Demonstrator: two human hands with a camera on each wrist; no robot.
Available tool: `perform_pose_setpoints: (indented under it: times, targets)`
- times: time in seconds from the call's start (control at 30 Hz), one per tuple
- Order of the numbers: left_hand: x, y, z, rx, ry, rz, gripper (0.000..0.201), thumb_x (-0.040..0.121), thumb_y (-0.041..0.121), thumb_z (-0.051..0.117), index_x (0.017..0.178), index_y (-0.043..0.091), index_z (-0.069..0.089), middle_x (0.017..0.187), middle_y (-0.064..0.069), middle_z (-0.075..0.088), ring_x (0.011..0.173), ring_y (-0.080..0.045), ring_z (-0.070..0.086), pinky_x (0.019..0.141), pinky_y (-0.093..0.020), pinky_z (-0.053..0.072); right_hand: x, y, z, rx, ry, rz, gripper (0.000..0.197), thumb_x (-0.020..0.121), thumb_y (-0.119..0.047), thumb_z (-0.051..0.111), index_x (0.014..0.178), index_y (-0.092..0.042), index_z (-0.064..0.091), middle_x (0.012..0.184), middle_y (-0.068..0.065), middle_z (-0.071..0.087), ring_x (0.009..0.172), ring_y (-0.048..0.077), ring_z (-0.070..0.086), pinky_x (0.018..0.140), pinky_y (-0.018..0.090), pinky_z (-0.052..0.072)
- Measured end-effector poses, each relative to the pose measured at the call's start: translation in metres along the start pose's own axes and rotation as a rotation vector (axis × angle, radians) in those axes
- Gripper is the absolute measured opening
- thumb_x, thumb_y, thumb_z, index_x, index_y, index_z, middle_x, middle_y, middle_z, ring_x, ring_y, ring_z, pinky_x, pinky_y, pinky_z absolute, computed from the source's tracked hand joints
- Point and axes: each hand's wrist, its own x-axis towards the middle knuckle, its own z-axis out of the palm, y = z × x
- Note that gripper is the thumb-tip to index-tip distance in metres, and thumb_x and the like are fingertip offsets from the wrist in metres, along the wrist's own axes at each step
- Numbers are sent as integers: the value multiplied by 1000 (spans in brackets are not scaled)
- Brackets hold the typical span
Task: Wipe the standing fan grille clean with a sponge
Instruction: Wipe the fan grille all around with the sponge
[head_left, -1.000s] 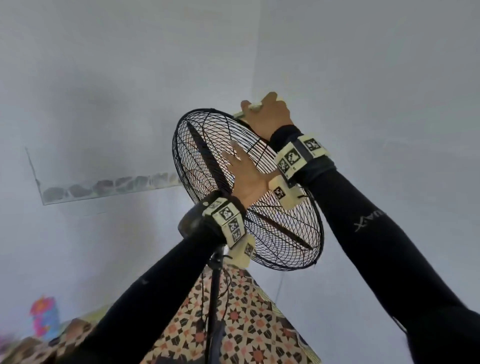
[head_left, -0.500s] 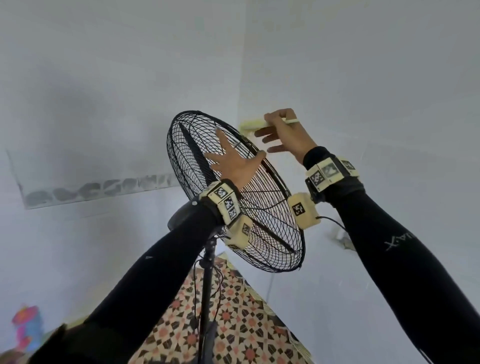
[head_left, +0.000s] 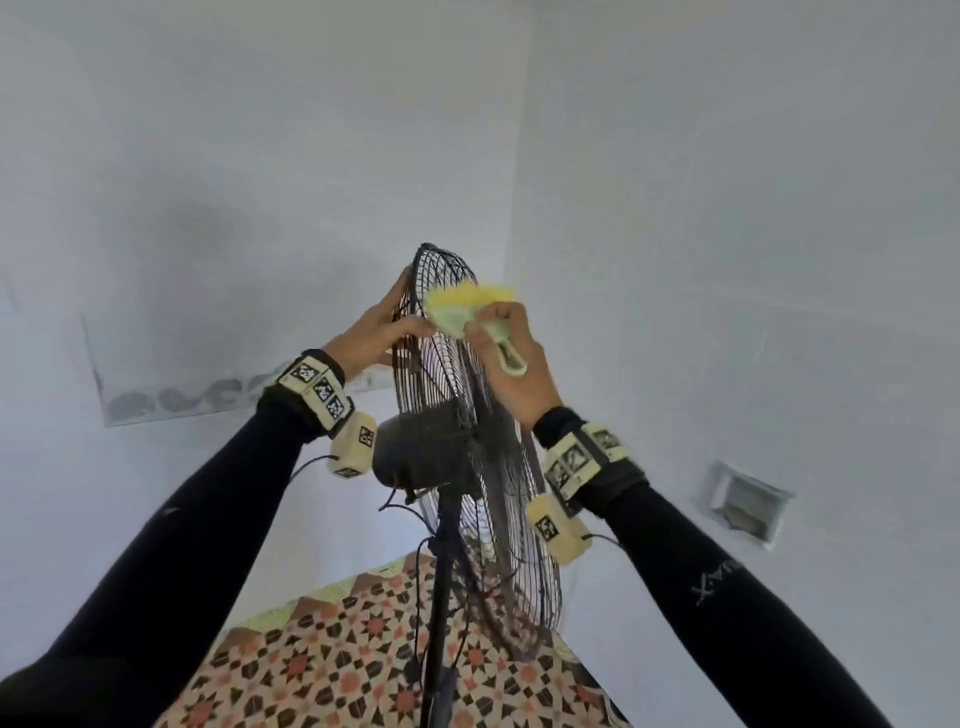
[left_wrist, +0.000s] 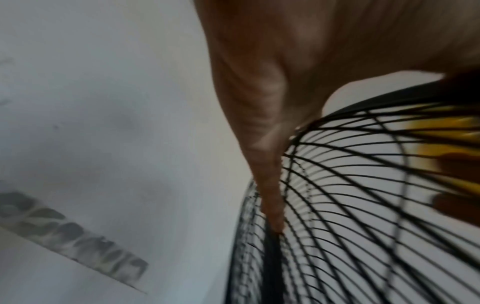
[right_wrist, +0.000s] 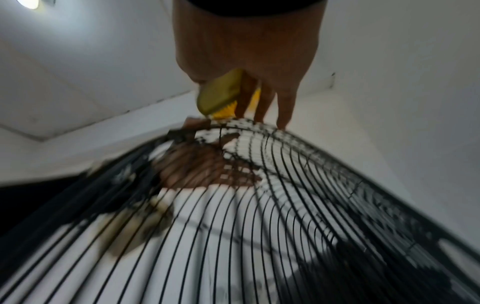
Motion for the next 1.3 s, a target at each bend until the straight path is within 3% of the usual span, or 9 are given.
perform_pose_setpoints:
  times: [0.07,0.17,0.4,0.53,0.7,0.87,1.0,1.13,1.3]
  targets:
    - [6,-6,-22,-94,-48,-48,109,67,38,73,163,45,21,164,-6,36,135,-29,49,86,-38,60,-12,4,27,11,-41,-39,24,103,-37,56,119,-24,43,101,-13,59,72,-8,59,59,10,46]
    - [15,-15,-51,-205,-145,-107,96,76,28,74,157,55,31,159,-6,47,138,-38,49,106,-64,46,-19,10,61,49,-49,-66,27,102,-32,57,121,-27,39,109,-7,58,85,-4,60,65,13,51]
    - [-2,-8,-55,-238,-94,-149,55,95,37,63,146,54,51,151,-10,53,134,-43,53,104,-66,48,-1,3,94,23,91,-110,28,103,-34,57,122,-20,41,87,-12,56,65,5,59,57,32,53]
    - [-39,-8,-25,-223,-36,-138,80,86,19,60,153,54,34,144,1,53,127,-27,55,86,-58,59,-3,7,96,29,139,-106,28,103,-36,56,122,-21,42,88,-13,57,66,8,60,57,28,50]
    - [-59,-36,-7,-38,57,-124,122,57,61,96,149,73,17,161,1,40,135,-31,53,88,-64,59,-2,4,77,63,143,-89,26,104,-35,55,120,-18,45,94,-19,59,78,-3,64,61,15,52]
    - [-60,-32,-16,2,43,-47,120,63,51,91,157,61,17,155,-2,52,129,-22,61,105,-55,52,2,5,80,-115,126,-149,32,102,-51,51,122,-26,44,90,-6,65,73,9,65,61,33,56]
    - [-59,-46,-46,-13,-9,-50,108,71,39,88,159,51,26,137,-3,68,122,-29,67,99,-57,57,-9,27,91,-86,64,-172,32,102,-53,50,124,-33,40,103,0,66,80,16,65,62,38,57]
    - [-46,-59,-79,-74,-77,-75,99,77,17,81,161,30,29,139,1,67,122,-26,67,90,-36,60,-23,48,112,-144,-70,-259,36,102,-57,44,126,-32,37,112,5,63,88,23,64,56,28,51]
    - [-22,-73,-112,-119,28,-211,127,51,34,102,159,37,36,139,-11,66,116,-35,69,86,-45,62,-16,54,142,-167,-118,-211,36,102,-55,47,127,-30,39,124,9,58,110,28,52,80,43,55]
